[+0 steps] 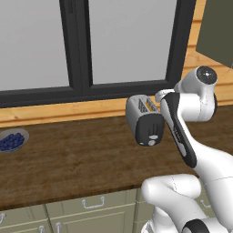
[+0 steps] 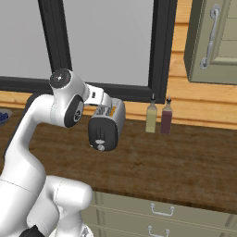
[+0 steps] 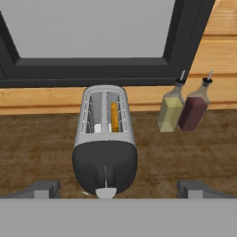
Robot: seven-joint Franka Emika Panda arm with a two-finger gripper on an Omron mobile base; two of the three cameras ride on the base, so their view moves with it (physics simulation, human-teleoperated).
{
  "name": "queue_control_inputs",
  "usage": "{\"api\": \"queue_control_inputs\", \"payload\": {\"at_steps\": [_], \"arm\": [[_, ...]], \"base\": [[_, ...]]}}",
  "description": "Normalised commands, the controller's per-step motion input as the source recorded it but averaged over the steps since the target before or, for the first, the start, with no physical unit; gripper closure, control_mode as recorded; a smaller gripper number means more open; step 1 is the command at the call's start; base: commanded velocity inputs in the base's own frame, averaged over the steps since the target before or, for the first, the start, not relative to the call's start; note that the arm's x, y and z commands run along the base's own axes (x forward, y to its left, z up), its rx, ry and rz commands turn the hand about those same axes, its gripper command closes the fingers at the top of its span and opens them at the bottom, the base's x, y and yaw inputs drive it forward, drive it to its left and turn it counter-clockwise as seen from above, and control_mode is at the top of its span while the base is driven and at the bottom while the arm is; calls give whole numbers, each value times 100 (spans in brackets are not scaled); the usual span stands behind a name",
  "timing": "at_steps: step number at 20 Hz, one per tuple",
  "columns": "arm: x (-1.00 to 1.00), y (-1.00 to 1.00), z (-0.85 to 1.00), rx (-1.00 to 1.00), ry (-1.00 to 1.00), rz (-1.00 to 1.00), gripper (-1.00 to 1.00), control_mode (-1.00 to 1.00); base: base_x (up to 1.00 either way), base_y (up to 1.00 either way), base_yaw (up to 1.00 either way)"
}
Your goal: Start the toaster. Once the lever pops up, take the bread to the plate on the dining counter.
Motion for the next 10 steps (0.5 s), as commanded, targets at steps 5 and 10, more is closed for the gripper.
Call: {"api": "queue_control_inputs", "payload": {"at_steps": [5, 10], "arm": [[0, 0, 0, 0, 0, 0, -100, -100], [0, 0, 0, 0, 0, 0, -100, -100]], "base": [[0, 0, 0], [0, 0, 0]]}}
